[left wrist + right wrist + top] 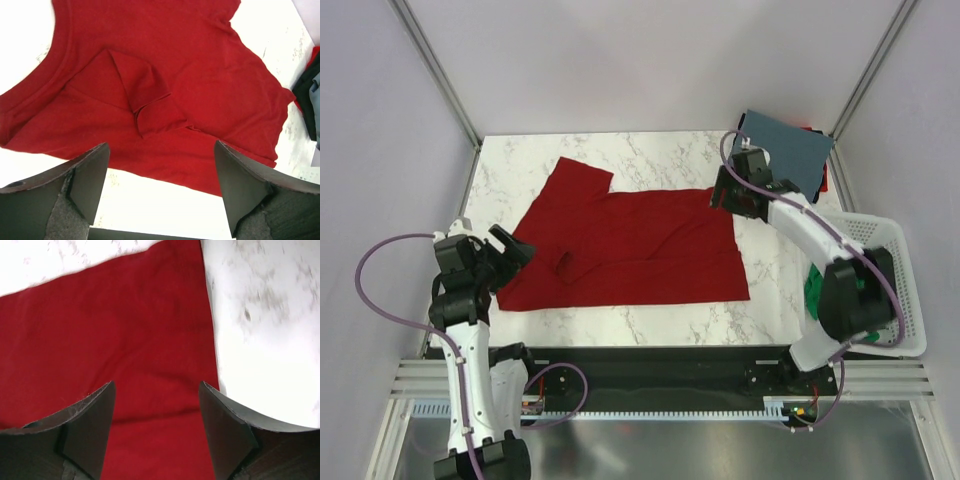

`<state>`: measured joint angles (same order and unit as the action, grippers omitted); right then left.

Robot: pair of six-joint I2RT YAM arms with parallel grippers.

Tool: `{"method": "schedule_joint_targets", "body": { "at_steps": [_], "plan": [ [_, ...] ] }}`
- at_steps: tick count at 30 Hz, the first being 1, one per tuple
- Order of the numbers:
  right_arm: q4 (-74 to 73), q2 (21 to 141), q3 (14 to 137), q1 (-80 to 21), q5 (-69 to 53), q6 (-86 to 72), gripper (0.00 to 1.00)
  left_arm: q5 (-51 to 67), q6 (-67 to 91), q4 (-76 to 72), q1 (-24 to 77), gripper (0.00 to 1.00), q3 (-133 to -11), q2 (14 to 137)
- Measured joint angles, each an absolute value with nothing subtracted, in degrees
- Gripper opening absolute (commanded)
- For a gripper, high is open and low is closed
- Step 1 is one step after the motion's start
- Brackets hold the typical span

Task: Fold and stack the t-shirts
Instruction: Fold the tshirt

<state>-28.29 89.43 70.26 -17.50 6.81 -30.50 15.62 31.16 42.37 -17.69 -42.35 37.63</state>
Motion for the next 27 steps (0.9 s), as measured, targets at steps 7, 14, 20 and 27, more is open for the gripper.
{"method": "schedule_joint_targets", "body": {
  "at_steps": [7,14,20,27],
  "plan": [
    [-24.8,112.55,83.7,-17.39,11.99,-27.75,0.72,15.77,30.59,41.36,-15.46,0.88,-42.35,37.43],
    [-23.9,120.57,90.11,-17.23,17.19,-25.52,0.72,15.77,30.55,41.3,-12.47,0.87,-42.26,36.93],
    [-21.41,124.07,94.52,-17.02,20.49,-23.86,0.72,15.75,30.55,40.66,-11.75,0.86,-42.13,36.29],
    [-18.61,128.51,96.2,-16.97,22.37,-22.96,0.58,15.75,30.55,40.38,-11.25,0.84,-42.11,36.45]
  ]
}}
